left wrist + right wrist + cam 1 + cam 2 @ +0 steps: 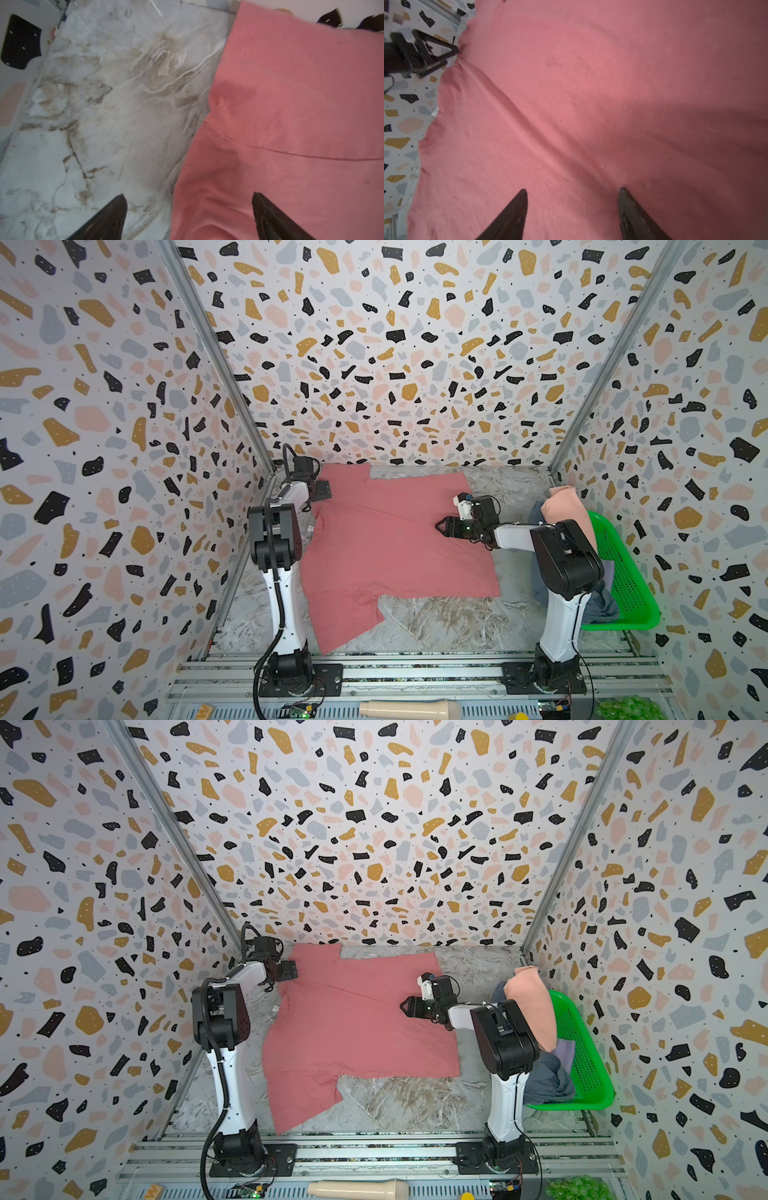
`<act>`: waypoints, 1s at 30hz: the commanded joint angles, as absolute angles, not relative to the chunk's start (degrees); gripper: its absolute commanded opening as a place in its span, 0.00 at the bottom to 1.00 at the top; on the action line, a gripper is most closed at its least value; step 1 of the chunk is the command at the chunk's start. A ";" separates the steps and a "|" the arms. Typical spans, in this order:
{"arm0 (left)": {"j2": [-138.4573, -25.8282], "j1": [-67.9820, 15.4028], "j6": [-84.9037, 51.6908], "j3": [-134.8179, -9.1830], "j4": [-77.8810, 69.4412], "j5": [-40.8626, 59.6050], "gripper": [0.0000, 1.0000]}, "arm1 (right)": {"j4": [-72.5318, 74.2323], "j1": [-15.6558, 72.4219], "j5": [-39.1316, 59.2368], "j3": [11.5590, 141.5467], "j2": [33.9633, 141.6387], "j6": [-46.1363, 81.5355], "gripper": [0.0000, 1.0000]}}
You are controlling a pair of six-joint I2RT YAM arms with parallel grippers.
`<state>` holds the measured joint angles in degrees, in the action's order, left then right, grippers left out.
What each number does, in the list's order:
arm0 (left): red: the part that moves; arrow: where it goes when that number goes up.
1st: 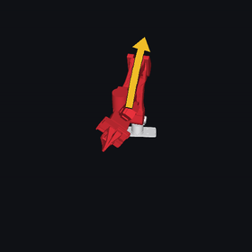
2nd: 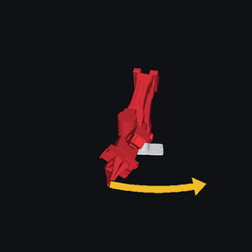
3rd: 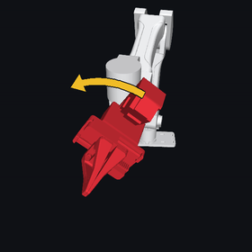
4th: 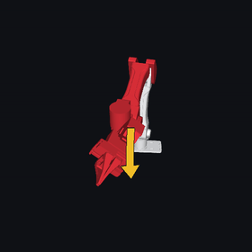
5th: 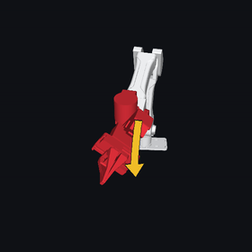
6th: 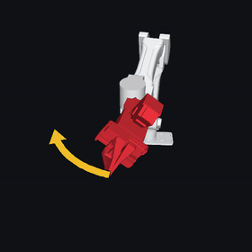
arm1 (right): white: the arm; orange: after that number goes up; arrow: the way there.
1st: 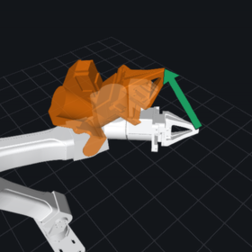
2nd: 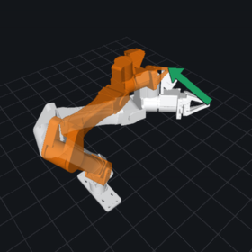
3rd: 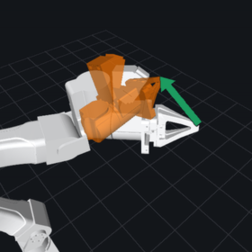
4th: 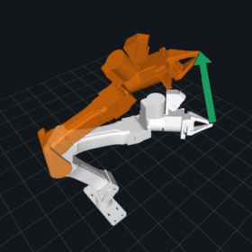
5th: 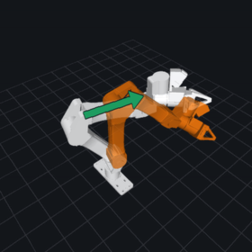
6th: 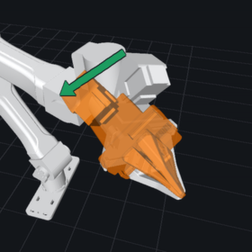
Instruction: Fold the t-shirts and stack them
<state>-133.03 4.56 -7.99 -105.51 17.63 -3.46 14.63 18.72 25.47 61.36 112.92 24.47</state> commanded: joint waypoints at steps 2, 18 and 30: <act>-132.38 4.48 -9.44 -108.23 12.15 2.52 0.93 | 8.08 18.64 22.53 66.15 110.16 18.68 0.71; -147.93 4.65 -19.23 -125.44 5.92 6.61 0.89 | 18.13 10.36 15.88 89.42 125.74 20.09 0.78; -155.24 4.61 -24.67 -130.74 3.16 12.83 0.82 | 8.32 8.09 20.31 113.09 142.92 22.21 0.80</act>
<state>-153.67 4.49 -22.24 -129.38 5.34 9.26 12.51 8.62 18.37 108.38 142.39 20.97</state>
